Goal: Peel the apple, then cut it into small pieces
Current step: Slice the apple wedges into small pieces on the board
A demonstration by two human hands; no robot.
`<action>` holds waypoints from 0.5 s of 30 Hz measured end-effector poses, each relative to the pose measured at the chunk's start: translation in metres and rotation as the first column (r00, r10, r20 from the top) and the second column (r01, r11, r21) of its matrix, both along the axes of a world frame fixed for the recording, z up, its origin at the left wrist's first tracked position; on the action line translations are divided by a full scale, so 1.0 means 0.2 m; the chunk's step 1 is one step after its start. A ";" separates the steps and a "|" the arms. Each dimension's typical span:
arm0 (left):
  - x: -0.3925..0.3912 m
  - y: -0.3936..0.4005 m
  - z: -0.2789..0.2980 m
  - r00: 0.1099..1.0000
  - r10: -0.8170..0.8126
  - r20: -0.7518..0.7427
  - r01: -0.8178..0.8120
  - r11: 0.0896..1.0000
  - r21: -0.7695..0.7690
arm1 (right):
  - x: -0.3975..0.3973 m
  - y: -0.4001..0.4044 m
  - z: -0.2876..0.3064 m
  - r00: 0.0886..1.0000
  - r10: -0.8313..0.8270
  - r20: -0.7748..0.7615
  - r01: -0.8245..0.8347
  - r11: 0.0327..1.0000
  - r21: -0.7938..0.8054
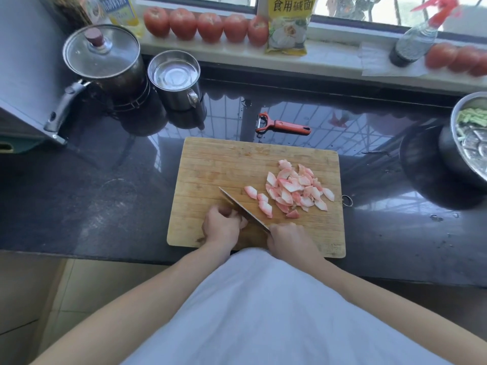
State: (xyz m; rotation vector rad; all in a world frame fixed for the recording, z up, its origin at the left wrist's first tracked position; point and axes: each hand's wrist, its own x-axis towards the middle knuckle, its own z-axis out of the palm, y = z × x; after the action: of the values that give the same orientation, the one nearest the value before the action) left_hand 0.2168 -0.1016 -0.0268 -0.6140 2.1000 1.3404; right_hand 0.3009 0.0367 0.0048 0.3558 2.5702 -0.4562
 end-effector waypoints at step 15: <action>0.02 0.02 0.01 1.000 0.024 -0.004 -0.024 0.999 0.023 | 0.14 0.07 0.08 1.000 0.013 -0.015 -0.013 1.000 0.015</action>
State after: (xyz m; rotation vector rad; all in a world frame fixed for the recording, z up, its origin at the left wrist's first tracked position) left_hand 0.2210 -0.0983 -0.0244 -0.6291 2.0840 1.3781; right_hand 0.3290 0.0516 0.0217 0.3425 2.5901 -0.4368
